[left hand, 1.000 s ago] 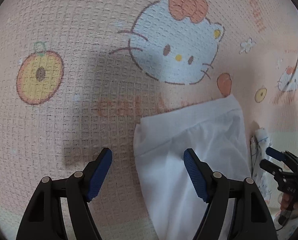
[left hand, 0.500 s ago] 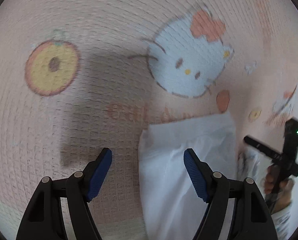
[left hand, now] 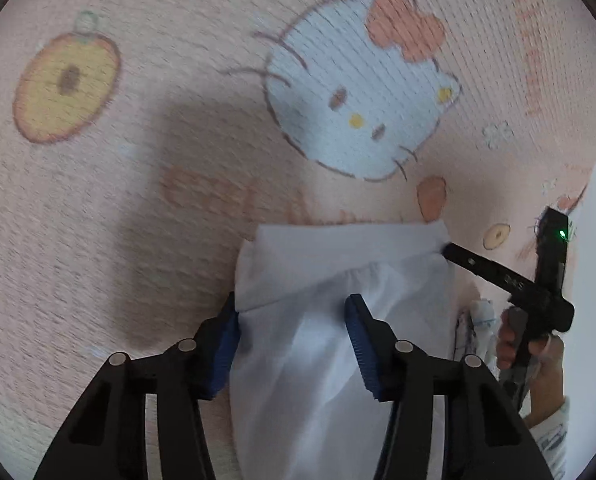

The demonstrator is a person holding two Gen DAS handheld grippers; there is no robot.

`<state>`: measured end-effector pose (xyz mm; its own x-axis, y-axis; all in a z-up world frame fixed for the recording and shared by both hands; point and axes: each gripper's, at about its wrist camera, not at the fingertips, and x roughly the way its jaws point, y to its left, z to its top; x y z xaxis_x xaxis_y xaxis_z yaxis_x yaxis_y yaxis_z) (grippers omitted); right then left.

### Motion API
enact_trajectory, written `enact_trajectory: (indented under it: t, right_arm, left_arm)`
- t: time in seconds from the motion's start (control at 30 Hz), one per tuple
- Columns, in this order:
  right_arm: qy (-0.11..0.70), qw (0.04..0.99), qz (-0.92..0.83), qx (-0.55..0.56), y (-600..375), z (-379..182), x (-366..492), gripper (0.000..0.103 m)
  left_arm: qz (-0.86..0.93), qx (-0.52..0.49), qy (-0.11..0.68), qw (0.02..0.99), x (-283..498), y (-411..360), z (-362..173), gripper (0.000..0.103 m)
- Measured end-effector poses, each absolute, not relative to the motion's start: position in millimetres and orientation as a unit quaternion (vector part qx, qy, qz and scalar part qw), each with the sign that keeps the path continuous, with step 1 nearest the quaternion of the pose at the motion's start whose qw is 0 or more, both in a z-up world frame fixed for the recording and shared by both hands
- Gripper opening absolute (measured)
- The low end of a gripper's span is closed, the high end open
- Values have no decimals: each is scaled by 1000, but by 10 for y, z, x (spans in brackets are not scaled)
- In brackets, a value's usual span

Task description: Fold clothes

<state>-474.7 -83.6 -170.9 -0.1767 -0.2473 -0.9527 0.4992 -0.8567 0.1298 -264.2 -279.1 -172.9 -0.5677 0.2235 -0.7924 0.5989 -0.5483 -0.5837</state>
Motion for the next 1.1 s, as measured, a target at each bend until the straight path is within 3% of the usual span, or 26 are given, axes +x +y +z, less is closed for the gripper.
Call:
enact_trajectory:
  t: [0.17,0.23,0.3,0.4,0.73,0.87,1.1]
  right_arm:
    - [89,266,-751,598,-878,-1807,-4704,64]
    - [106,264,-753,593,-929,-1838,-4663,61]
    - [117,262,-757,588,-963,-1847,-4632,34]
    - [139,268,-771,561,-1002,-1750,-4530,17]
    - [188,249,-835,453,-1024,-1228,-4367,11]
    - [185,228,-841,454,-1107,-1249,-4463,11]
    - [139,210,-829,499,-999,-1455,-4683,11]
  left_arm:
    - [-766,447,441,138,-2701,-2721,-1759,18]
    - [-771,449,433,127,-2760,-2670,-1762,12]
    - [-783,452,406,130,-2803,-2605,-1714,10]
    - [-812,441,357,140,-2906,-2491,-1531,8]
    - [-867,432,180,172,-3172,-2395,-931,7]
    - [-867,439,151,180,-3265,-2509,-918,8]
    - [-845,469,168,193,-3510,-2724,-1262,8]
